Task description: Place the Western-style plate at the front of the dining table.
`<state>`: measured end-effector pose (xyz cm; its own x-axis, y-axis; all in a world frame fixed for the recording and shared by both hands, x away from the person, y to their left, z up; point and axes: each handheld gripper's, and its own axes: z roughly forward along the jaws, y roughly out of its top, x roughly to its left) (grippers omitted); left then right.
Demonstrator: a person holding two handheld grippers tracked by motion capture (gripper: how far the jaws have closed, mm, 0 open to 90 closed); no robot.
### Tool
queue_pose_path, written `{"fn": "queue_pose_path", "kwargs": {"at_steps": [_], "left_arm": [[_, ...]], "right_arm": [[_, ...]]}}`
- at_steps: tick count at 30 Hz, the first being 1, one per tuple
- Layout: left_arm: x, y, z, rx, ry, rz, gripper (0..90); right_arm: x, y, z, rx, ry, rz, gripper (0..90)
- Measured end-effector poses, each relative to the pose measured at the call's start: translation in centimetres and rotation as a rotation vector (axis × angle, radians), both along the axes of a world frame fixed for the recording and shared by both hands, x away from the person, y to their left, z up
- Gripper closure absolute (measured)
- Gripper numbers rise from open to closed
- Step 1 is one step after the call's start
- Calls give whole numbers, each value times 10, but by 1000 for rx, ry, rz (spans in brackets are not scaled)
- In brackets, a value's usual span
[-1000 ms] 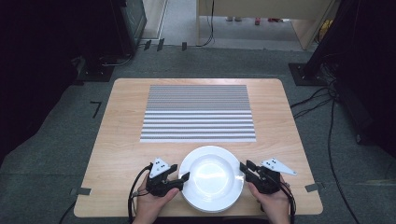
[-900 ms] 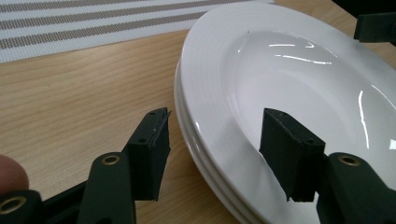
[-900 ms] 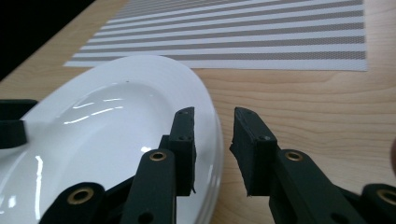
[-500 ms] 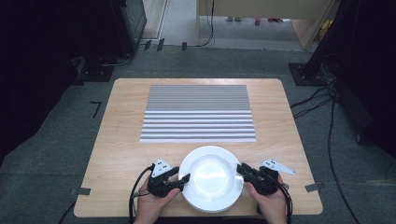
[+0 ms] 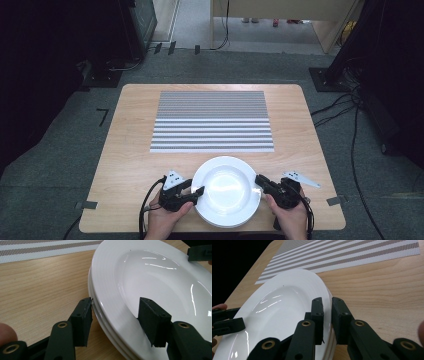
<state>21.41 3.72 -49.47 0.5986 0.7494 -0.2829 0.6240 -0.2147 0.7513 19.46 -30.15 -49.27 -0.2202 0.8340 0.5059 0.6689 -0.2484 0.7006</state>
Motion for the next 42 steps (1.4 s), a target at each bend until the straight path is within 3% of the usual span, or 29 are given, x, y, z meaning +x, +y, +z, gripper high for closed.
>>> {"fn": "queue_pose_path", "kwargs": {"at_steps": [11, 20, 26, 27, 35, 42], "left_arm": [[0, -1, -2, -6, 2, 16, 455], [0, -2, -2, 10, -11, 22, 443], [0, -2, -2, 18, -15, 20, 445], [0, -2, -2, 15, -13, 19, 445], [-1, 1, -2, 1, -1, 13, 446], [0, 2, -4, -32, 29, 28, 445]], "right_arm": [[0, 3, -6, 60, -21, -49, 823], [5, 6, -11, 83, -59, -50, 821], [3, 3, -6, 58, -24, -31, 822], [1, 0, -3, 57, 4, -10, 812], [-2, -10, 3, 72, 87, 55, 816], [-2, -11, 2, 93, 100, 45, 829]]}}
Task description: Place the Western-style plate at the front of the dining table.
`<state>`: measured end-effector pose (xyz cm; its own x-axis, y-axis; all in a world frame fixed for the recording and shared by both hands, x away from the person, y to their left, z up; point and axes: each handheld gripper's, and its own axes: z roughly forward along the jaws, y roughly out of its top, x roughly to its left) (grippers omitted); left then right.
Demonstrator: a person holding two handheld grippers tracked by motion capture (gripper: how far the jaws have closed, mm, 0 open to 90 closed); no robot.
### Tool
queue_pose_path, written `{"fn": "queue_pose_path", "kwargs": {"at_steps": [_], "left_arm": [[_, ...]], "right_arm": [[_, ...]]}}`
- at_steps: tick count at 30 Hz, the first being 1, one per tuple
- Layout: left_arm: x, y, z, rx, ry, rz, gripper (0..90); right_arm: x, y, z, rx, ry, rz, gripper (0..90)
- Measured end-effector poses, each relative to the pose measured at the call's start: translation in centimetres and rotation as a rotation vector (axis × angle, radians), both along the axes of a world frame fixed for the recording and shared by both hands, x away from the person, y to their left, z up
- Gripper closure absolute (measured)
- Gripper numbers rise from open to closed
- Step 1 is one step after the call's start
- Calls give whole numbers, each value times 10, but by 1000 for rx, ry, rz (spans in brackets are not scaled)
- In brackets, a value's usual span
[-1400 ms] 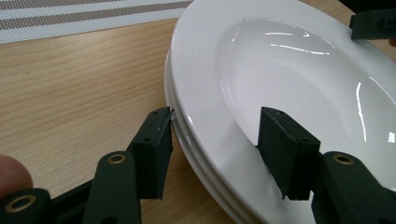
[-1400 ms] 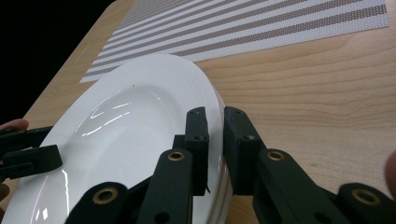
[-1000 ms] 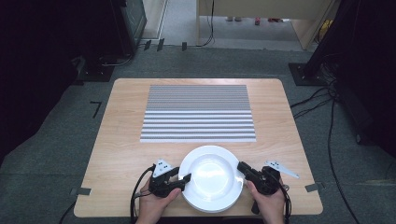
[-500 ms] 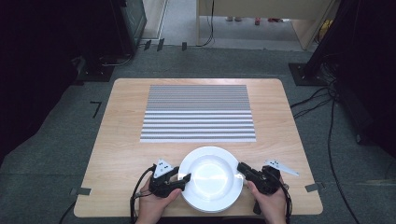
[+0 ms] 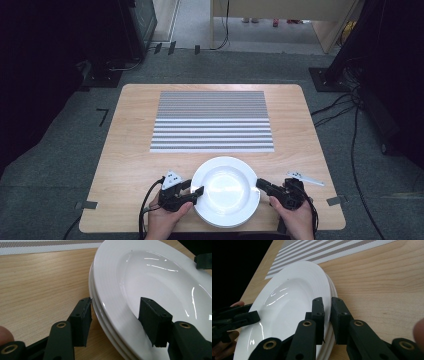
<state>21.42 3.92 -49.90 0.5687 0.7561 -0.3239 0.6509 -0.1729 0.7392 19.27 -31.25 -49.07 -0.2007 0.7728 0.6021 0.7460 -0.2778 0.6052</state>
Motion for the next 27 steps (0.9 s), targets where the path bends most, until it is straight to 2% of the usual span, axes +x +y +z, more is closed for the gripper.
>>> {"fn": "queue_pose_path", "kwargs": {"at_steps": [3, 5, 6, 7, 10, 12, 13, 15, 16, 19, 21, 27], "left_arm": [[0, -1, -1, 1, 3, 9, 443], [0, -2, -2, -7, 17, 13, 441], [1, -2, -3, -15, 38, 5, 438], [1, -3, -4, -16, 40, 7, 437], [-1, -5, -3, 7, 26, 17, 435], [-1, -6, -3, 18, 19, 24, 437], [-1, -6, -3, 23, 16, 23, 437], [-1, -6, -3, 24, 15, 24, 438], [-1, -7, -3, 30, 13, 27, 440], [-2, -7, -3, 34, 9, 27, 439], [-2, -7, -2, 38, 3, 29, 435], [-3, -8, -2, 31, -3, 37, 432]], "right_arm": [[0, 2, -1, 2, -10, -20, 826], [-1, 4, -2, 3, -23, -35, 824], [-1, 5, -2, 12, -23, -44, 824], [0, 5, -3, 23, -24, -47, 825], [2, 4, -8, 98, -10, -56, 825], [2, 5, -9, 117, -10, -58, 822], [3, 6, -11, 154, -11, -65, 823], [3, 5, -12, 170, -12, -68, 828], [3, 4, -13, 215, -15, -74, 837], [3, 5, -12, 218, -26, -76, 837], [1, 7, -11, 205, -61, -80, 834], [-1, 9, -8, 216, -100, -69, 835]]}}
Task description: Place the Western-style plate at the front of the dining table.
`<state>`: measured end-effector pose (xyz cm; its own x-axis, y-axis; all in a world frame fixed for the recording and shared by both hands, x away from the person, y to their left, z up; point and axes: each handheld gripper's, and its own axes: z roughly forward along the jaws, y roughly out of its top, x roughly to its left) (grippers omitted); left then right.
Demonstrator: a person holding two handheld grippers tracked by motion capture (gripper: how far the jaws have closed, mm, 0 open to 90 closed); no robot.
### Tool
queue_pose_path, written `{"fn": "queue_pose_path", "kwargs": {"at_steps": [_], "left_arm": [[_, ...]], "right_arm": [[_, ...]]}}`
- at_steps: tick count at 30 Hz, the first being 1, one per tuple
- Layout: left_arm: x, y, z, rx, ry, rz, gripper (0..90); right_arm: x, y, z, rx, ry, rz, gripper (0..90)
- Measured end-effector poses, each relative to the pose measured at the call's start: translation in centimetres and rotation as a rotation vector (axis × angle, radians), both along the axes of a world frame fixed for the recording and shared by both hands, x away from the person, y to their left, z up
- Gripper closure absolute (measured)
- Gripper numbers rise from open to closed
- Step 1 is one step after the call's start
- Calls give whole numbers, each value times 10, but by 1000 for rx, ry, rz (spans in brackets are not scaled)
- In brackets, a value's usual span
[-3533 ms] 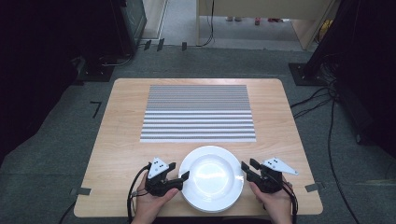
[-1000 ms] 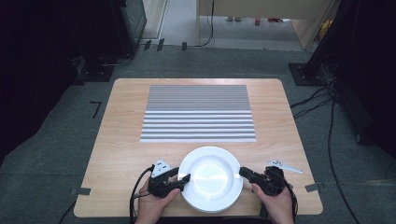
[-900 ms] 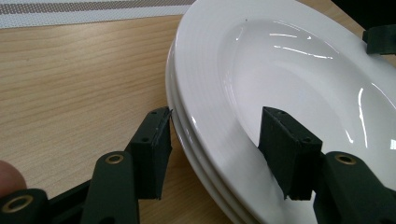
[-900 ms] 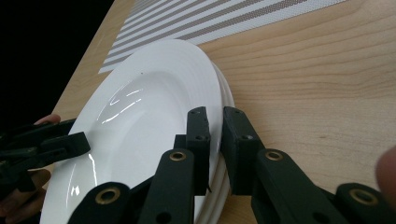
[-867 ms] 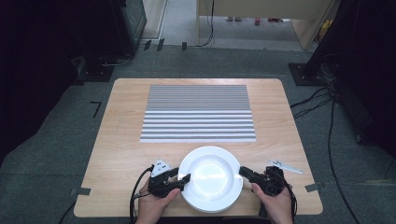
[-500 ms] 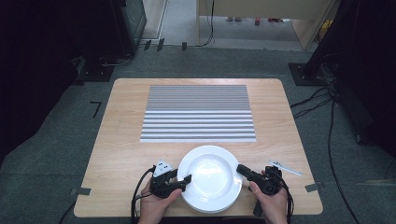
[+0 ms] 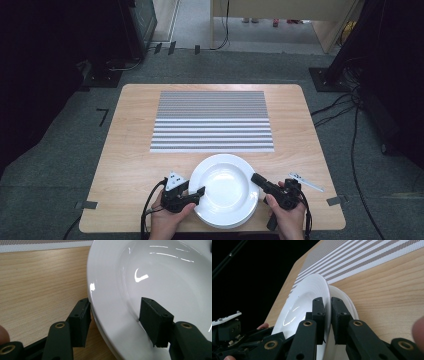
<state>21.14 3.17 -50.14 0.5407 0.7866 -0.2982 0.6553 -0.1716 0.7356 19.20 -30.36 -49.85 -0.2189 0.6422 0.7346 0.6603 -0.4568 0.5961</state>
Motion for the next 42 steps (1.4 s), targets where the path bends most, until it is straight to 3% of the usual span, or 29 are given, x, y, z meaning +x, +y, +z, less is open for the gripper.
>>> {"fn": "queue_pose_path", "kwargs": {"at_steps": [4, 11, 21, 28, 33, 36, 40, 41, 42], "left_arm": [[0, 0, 0, -8, 3, 4, 431], [0, 1, 0, -11, 5, 6, 432], [-1, 0, 0, -3, -3, 12, 432], [-1, -1, -1, 14, -15, 27, 435], [-1, -2, -1, 18, -21, 36, 438], [-1, -1, -1, 13, -19, 37, 434], [-1, -1, -1, 10, -21, 39, 430], [-2, -2, -1, 16, -36, 47, 430], [-4, -2, 2, 23, -78, 64, 477]], "right_arm": [[1, 1, -2, 44, 7, 19, 834], [1, 4, -3, 53, -5, 17, 834], [1, 7, -3, -15, -1, 17, 804], [3, 8, -5, -21, 23, 39, 767], [3, 12, -6, -65, 27, 30, 785], [2, 10, -6, -26, 3, 27, 806], [2, 10, -6, -22, -29, 32, 808], [2, 10, -7, -20, -37, 35, 808], [2, 10, -8, -24, -52, 39, 806]]}}
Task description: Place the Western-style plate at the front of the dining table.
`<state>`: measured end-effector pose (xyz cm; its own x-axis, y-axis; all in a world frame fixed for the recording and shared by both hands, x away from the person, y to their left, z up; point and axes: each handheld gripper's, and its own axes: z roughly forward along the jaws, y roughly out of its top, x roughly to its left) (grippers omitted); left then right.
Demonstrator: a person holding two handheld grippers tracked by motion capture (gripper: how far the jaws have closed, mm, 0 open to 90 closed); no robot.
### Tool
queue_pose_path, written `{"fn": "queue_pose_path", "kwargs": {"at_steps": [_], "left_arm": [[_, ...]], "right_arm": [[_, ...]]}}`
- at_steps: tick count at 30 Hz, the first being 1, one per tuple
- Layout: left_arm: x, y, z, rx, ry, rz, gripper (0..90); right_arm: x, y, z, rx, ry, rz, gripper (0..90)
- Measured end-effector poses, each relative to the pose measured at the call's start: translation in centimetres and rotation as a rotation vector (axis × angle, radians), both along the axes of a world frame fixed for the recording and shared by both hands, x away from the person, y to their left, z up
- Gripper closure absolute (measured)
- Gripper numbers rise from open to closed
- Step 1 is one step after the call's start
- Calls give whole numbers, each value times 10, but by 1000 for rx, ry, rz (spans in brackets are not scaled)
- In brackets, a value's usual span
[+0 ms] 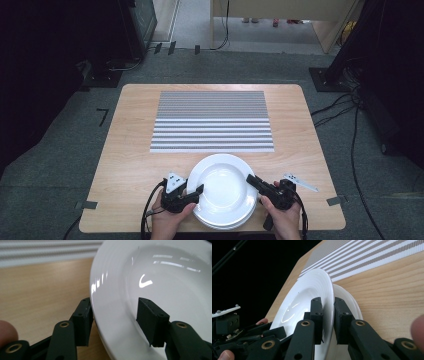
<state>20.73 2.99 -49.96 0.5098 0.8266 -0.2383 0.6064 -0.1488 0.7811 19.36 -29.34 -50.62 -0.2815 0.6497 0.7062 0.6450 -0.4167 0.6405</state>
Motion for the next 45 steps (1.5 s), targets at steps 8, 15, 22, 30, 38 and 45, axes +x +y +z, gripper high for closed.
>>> {"fn": "queue_pose_path", "kwargs": {"at_steps": [8, 15, 22, 30, 38, 45], "left_arm": [[-2, 2, 3, -12, -25, 7, 472], [-3, 4, 5, -27, -46, 24, 523], [-5, 5, 6, -32, -85, 42, 584], [-6, 8, 8, -85, -94, 39, 603], [-2, 11, 8, -105, -86, 49, 630], [5, 15, 12, -142, -73, 68, 644]], "right_arm": [[0, 2, -3, -2, -73, 4, 804], [1, 5, -5, -8, -90, -5, 796], [1, 6, -9, -19, -69, -26, 782], [0, 6, -8, -4, -70, -40, 782], [-2, 10, -2, -22, -73, -68, 783], [3, 14, 8, -40, -86, -68, 787]]}}
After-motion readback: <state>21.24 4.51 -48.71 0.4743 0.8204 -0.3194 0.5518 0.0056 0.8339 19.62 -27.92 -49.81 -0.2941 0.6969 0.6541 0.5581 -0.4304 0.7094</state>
